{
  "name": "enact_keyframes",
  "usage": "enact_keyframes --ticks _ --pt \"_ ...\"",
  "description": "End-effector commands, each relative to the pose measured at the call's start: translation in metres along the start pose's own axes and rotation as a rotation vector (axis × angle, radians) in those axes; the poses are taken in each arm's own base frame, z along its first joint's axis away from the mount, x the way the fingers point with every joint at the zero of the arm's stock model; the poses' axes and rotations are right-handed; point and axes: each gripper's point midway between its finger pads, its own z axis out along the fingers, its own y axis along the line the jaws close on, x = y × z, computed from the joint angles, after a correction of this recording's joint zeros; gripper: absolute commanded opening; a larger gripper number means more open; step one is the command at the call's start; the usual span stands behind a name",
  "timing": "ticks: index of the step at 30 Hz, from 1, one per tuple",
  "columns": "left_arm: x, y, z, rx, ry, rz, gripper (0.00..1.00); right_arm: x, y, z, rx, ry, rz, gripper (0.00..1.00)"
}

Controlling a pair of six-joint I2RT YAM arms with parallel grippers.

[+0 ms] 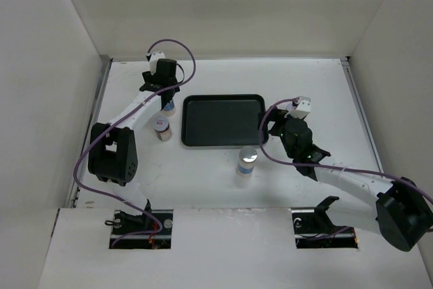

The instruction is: Organize the condiment bottles

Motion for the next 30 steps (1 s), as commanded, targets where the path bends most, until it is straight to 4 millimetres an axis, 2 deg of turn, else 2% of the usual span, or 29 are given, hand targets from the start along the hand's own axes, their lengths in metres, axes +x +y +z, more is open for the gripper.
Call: enact_keyframes --ticks 1,4,7,10,13,15,22,26,30 --pt "-0.042 -0.004 -0.010 0.030 -0.098 -0.054 0.39 -0.024 0.020 0.001 -0.056 -0.065 0.037 0.95" --pt "-0.067 -0.002 -0.035 0.053 -0.170 -0.102 0.28 -0.023 0.020 0.001 -0.058 -0.065 0.035 0.95" --pt "-0.108 -0.004 -0.077 0.106 -0.291 -0.155 0.27 -0.020 0.022 0.003 -0.062 -0.056 0.031 0.95" --pt "-0.125 -0.022 -0.113 0.180 -0.344 -0.161 0.28 -0.021 0.023 0.002 -0.064 -0.058 0.030 0.95" --pt "-0.116 -0.054 -0.128 0.260 -0.330 -0.130 0.28 -0.020 0.022 0.001 -0.063 -0.055 0.040 0.95" --pt "-0.102 -0.077 -0.134 0.305 -0.312 -0.107 0.29 -0.023 0.021 -0.001 -0.061 -0.067 0.042 0.95" --pt "-0.061 -0.148 -0.127 0.420 -0.273 -0.061 0.30 -0.021 0.019 0.001 -0.052 -0.064 0.039 0.95" --pt "-0.040 -0.173 -0.113 0.438 -0.252 -0.040 0.31 -0.023 0.018 0.000 -0.052 -0.070 0.050 0.95" --pt "-0.017 -0.184 -0.103 0.429 -0.226 0.001 0.36 -0.024 0.018 -0.001 -0.051 -0.072 0.040 0.95"
